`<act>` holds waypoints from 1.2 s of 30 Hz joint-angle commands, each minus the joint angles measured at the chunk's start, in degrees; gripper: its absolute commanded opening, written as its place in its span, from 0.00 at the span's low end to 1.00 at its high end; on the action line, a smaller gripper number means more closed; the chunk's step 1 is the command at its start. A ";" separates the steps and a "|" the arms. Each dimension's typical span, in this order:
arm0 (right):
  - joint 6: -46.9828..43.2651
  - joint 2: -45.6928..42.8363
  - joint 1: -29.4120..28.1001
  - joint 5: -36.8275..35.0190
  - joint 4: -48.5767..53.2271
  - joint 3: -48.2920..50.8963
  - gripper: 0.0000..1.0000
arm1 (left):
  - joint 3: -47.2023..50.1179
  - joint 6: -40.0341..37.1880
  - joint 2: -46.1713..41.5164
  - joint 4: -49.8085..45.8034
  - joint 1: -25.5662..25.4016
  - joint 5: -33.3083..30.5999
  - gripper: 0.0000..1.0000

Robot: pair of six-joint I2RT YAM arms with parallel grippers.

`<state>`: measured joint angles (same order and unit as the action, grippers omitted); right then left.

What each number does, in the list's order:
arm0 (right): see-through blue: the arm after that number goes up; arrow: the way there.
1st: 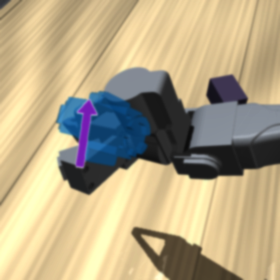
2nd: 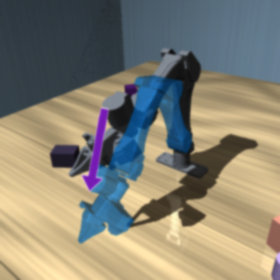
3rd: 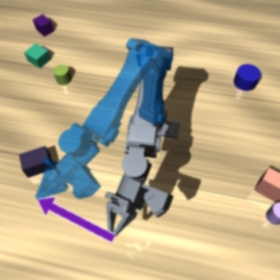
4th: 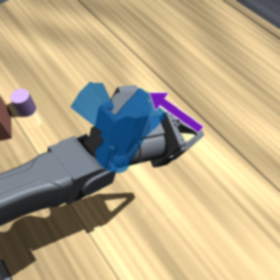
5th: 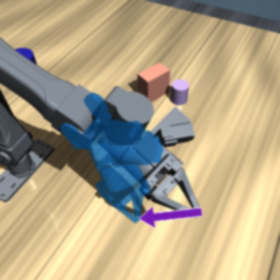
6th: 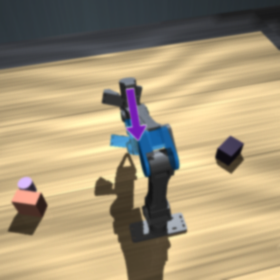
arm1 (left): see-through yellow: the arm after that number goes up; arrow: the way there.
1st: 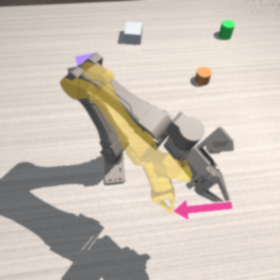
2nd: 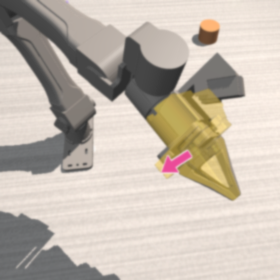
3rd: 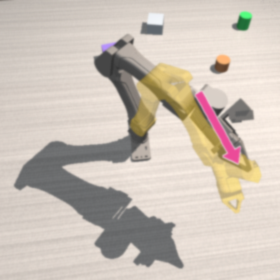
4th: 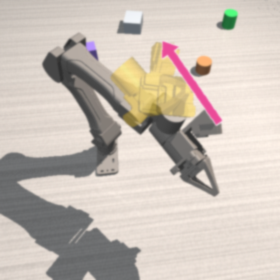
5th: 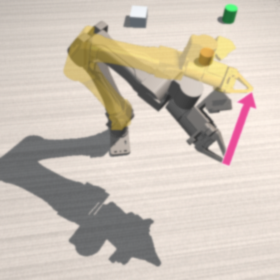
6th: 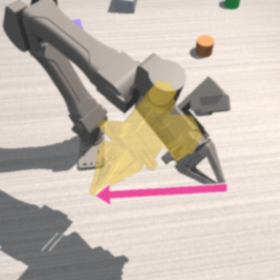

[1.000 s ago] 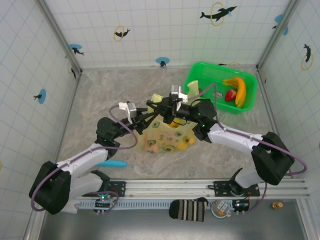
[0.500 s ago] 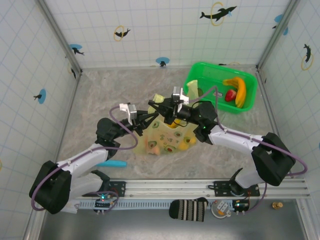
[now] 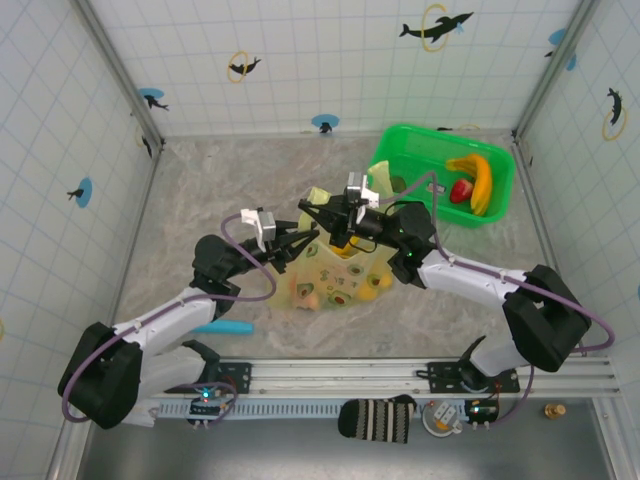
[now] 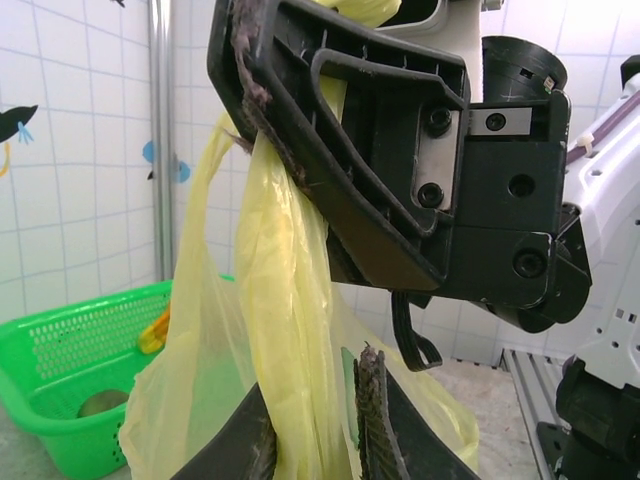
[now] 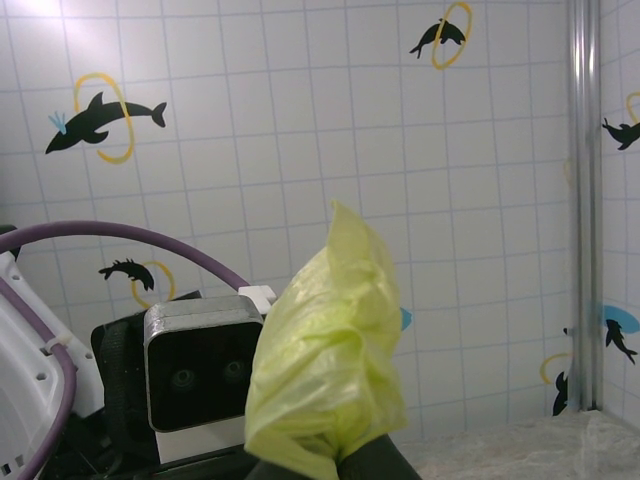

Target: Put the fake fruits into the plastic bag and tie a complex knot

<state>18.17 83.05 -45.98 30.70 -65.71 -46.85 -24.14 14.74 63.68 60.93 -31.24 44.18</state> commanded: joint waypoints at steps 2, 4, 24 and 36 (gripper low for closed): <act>0.28 -1.31 0.45 0.59 -1.01 0.27 0.00 | -2.45 -1.69 -0.24 0.07 -0.49 1.56 0.18; 0.24 -1.14 0.47 0.59 -0.77 0.18 0.00 | -2.99 -2.36 -0.22 -0.78 -0.49 1.13 0.05; -17.11 -30.84 11.62 -0.89 23.88 5.19 0.78 | -5.13 -2.49 0.74 -0.78 10.15 5.49 0.00; -13.37 -41.93 25.28 -9.18 21.93 22.54 0.81 | -1.26 6.07 2.91 11.19 13.17 9.52 0.00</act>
<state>1.93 40.56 -23.44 23.83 -40.58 -26.57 -26.15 18.72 67.26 66.35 -18.83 51.66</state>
